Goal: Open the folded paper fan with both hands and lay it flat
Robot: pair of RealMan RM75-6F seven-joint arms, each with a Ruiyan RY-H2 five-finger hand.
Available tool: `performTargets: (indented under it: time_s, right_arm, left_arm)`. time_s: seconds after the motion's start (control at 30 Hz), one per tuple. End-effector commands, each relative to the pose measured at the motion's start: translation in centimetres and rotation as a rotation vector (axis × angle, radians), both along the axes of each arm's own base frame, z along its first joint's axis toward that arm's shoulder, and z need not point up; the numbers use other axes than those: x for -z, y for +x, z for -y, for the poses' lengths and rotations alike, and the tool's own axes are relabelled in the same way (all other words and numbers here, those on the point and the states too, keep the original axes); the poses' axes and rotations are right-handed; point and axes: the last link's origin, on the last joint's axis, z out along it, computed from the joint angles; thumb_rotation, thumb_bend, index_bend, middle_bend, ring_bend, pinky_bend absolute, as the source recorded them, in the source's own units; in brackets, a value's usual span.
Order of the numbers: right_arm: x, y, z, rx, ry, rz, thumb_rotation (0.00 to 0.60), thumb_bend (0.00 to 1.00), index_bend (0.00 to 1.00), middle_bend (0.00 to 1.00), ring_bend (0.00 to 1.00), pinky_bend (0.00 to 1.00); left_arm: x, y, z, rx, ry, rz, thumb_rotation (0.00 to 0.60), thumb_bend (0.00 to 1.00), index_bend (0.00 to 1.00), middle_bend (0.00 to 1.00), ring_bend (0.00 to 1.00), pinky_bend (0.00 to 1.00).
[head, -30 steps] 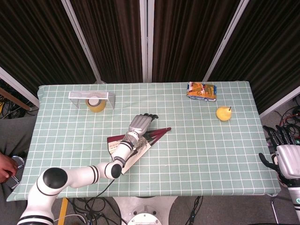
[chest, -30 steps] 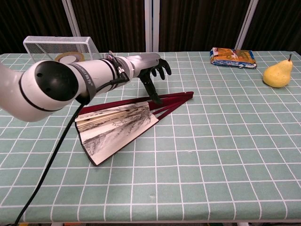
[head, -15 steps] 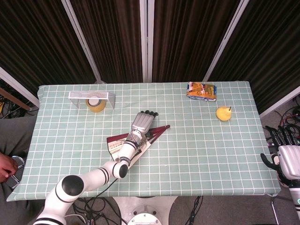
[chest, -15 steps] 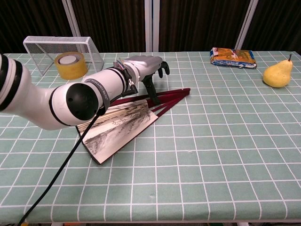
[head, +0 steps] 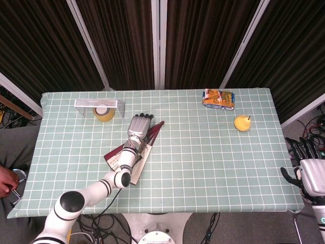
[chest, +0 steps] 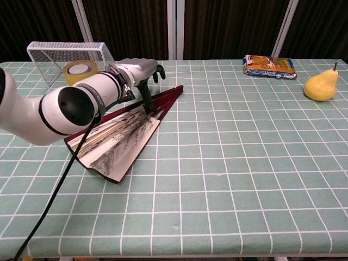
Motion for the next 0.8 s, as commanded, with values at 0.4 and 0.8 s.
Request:
performTargets:
  time_s: [0.4,0.8]
  right_arm:
    - [0.3,0.4,0.0,-0.018,0.009,0.012,0.600,0.24,0.06,0.13,0.00,0.00]
    - [0.2,0.7,-0.3,-0.020,0.006,0.010,0.600,0.24,0.06,0.13,0.00,0.00]
  left_arm:
    - [-5.7,-4.5,1.9,-0.283,-0.134,0.191,0.600,0.07,0.21,0.24,0.18,0.29]
    - [-4.9,-5.1,3.1,-0.324,-0.150,0.199,0.600,0.09,0.26,0.30,0.26,0.37]
